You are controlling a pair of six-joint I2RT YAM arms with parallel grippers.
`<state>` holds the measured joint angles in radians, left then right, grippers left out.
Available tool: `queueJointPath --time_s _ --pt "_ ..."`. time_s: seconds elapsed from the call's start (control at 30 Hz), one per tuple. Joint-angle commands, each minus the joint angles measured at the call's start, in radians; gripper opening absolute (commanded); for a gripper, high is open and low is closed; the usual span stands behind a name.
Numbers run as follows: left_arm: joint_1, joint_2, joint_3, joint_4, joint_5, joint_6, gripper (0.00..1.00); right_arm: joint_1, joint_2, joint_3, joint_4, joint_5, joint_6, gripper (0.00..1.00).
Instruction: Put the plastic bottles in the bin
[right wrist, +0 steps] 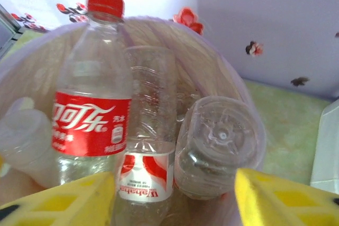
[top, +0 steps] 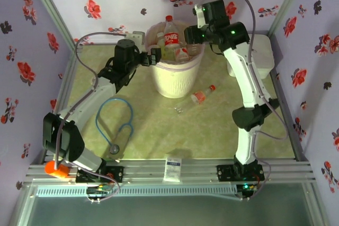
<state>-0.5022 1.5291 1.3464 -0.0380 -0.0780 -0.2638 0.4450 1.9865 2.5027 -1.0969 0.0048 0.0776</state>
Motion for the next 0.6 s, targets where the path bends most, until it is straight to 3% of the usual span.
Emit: queueJointPath --time_s 0.0,0.17,0.4,0.57 --pt "0.013 -0.043 -0.016 -0.01 0.0 -0.002 1.0 -0.03 0.052 -0.006 0.008 -0.043 0.026 0.57" --pt "0.014 -0.055 -0.027 -0.011 0.0 -0.005 1.0 -0.028 0.065 -0.067 0.018 -0.205 0.078 0.53" --pt "0.02 -0.076 -0.034 -0.013 0.01 -0.008 1.0 -0.025 -0.01 -0.112 0.051 -0.188 0.094 0.54" --pt "0.022 -0.116 -0.042 -0.015 0.028 0.006 1.0 -0.038 -0.138 -0.179 0.124 -0.141 0.123 0.71"
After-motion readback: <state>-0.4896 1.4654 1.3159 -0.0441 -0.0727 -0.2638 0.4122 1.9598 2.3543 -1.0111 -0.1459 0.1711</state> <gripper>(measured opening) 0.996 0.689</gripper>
